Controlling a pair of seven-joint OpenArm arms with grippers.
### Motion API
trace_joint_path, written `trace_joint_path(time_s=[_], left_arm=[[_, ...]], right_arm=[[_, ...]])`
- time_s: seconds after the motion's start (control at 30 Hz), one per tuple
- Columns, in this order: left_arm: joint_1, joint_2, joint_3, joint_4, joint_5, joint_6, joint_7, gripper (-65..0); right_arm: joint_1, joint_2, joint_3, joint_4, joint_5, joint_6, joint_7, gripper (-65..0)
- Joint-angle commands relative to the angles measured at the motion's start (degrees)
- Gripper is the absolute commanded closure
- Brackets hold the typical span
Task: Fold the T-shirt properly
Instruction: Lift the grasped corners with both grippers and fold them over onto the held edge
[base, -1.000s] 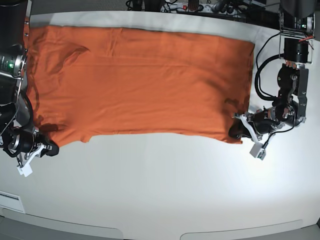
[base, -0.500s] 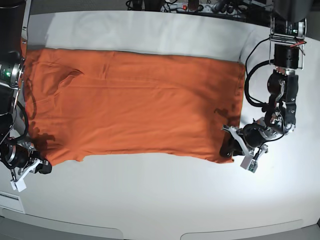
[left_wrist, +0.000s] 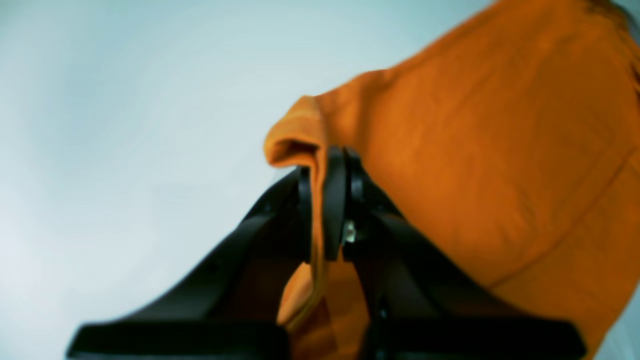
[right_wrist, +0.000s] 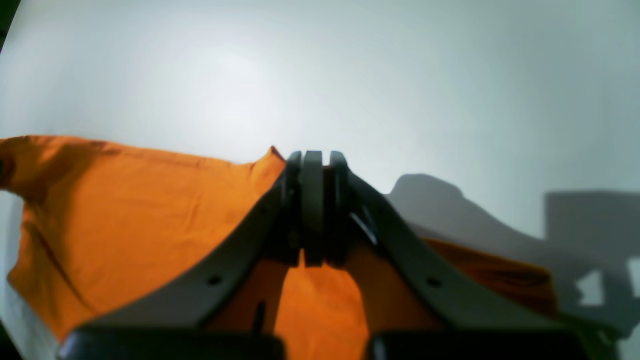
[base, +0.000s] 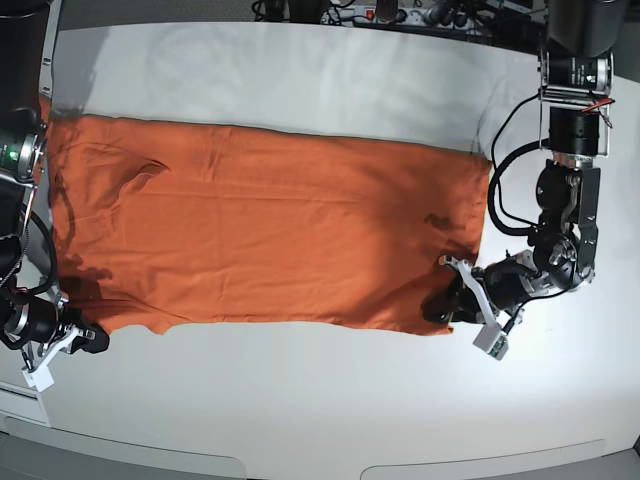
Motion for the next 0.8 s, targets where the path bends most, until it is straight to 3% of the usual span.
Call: trace_joint_path(time_s=[0.0, 0.23, 0.47, 0.6, 0.77], left_arm=[[-1.53, -0.68, -0.39, 0.74, -2.03, -0.58, -0.13, 0.0], [-1.49, -1.75, -0.39, 1.03, -7.13, -0.58, 2.99, 0.0], [-1.46, -2.99, -0.39, 1.27, -16.9, -0.58, 8.33, 0.0], [-1.44, -3.21, -0.39, 1.27, -17.25, -0.58, 9.6, 0.0], [-1.46, -3.37, -0.39, 1.46, -23.58, -0.58, 14.95, 0.0]], right_arm=[[2.03, 1.22, 0.22, 1.66, 1.88, 0.36, 0.13, 0.0], [-3.1, 3.85, 0.22, 8.63, 6.12, 0.36, -2.34, 0.0], [-12.26, 6.84, 0.22, 18.82, 7.43, 0.36, -2.29, 0.0], [-15.8, 8.48, 0.22, 23.54, 7.43, 0.36, -2.34, 0.0], [-18.6, 10.27, 0.24, 28.44, 9.73, 0.36, -3.91, 0.0]])
